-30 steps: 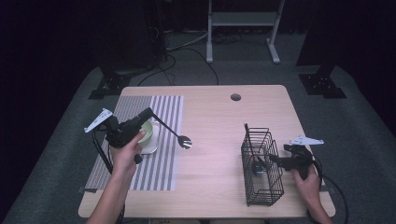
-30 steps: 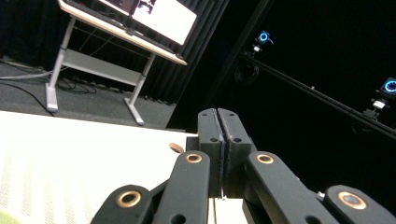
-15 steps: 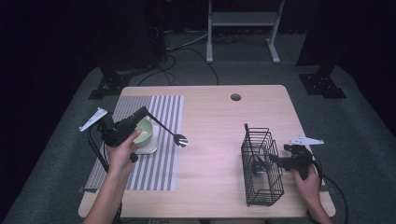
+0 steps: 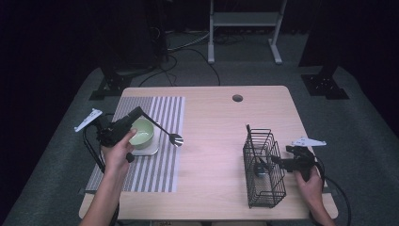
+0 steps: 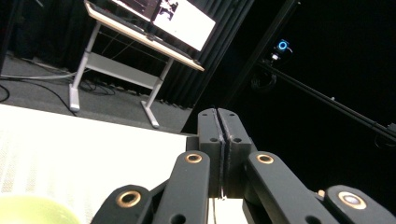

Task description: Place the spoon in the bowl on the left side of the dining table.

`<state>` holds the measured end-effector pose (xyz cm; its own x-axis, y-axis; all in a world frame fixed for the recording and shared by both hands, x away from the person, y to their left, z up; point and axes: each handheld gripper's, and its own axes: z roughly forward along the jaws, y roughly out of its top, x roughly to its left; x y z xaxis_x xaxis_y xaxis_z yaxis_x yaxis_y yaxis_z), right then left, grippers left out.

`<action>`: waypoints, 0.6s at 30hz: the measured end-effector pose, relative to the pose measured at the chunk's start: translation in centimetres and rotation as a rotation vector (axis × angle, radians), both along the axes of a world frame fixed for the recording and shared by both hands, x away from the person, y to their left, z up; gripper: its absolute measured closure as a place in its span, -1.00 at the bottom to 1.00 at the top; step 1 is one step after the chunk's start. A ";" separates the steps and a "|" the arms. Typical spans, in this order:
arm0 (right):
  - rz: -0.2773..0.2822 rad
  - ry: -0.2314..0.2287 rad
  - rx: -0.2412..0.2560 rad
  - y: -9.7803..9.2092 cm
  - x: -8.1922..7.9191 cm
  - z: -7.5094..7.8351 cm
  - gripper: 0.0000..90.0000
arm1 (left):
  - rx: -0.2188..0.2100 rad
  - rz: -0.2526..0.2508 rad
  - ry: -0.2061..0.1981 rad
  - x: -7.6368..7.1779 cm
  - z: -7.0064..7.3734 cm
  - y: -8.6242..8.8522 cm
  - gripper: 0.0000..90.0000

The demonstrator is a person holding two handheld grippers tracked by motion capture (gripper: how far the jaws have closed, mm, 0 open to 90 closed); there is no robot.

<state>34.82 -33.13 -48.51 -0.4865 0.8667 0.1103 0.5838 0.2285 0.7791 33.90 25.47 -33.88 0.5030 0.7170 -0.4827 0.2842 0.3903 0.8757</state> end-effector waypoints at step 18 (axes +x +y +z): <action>0.001 0.000 0.000 0.0 0.0 0.0 -0.71 | -0.013 0.047 0.014 0.4 -0.2 1.4 0.99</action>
